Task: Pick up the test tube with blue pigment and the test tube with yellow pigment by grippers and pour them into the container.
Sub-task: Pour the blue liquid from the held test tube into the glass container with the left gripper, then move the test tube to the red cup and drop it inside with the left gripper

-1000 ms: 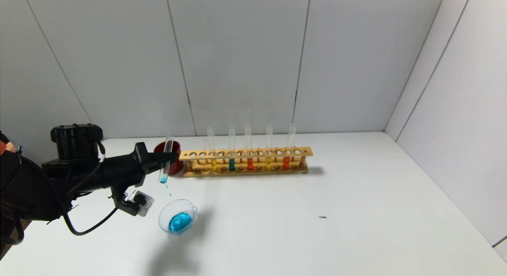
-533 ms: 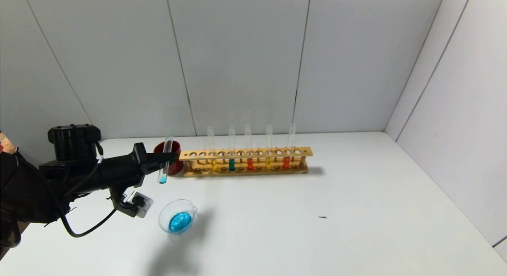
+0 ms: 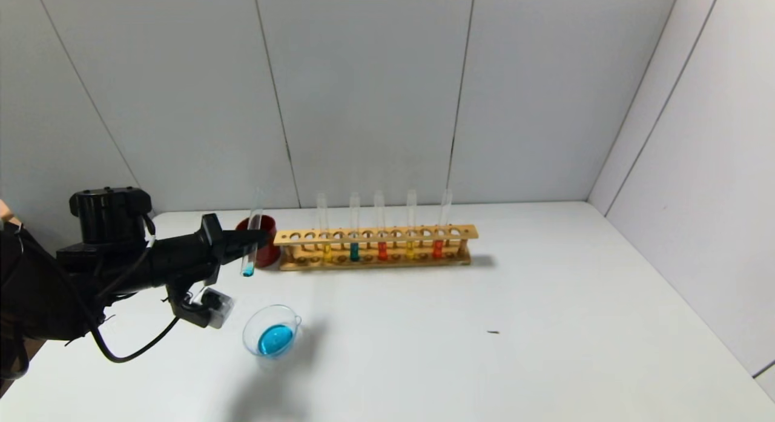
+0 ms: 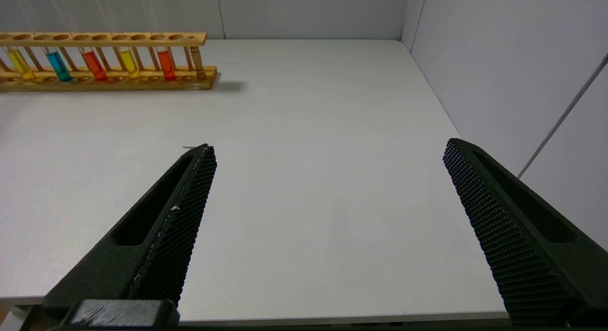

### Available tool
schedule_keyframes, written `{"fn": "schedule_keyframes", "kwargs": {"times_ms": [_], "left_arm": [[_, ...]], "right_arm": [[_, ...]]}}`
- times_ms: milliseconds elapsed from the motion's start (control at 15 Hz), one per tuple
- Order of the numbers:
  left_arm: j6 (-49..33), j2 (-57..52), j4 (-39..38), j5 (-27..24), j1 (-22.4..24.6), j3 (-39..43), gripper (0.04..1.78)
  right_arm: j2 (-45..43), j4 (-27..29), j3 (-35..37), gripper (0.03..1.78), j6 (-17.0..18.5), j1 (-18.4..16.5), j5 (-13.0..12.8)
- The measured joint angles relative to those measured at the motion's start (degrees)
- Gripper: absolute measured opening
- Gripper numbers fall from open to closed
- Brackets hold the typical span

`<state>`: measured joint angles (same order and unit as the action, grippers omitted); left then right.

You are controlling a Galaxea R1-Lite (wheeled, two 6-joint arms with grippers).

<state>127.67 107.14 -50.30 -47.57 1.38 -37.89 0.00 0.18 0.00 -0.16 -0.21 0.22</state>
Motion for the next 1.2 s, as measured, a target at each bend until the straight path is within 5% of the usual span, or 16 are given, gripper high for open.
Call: {"fn": "schedule_keyframes", "kwargs": {"times_ms": [400,667,867,1200], "left_arm": [[-33.1,0.7,-3.9,7.5,-0.4,-1.7,0.32],[-65.0,-0.6,-6.3,23.3,-2.0,-7.2,0.32],[-85.3,-2.4,0.6,29.9,-2.0,-14.4,0.32],[-105.0,-4.2,14.0,30.3,-1.2,-20.7,0.32]], "right_arm": [[0.0,0.0,0.0,1.75,0.0,0.0,0.0],[0.0,0.0,0.0,1.75,0.0,0.0,0.0],[0.0,0.0,0.0,1.75,0.0,0.0,0.0],[0.0,0.0,0.0,1.75,0.0,0.0,0.0]]}}
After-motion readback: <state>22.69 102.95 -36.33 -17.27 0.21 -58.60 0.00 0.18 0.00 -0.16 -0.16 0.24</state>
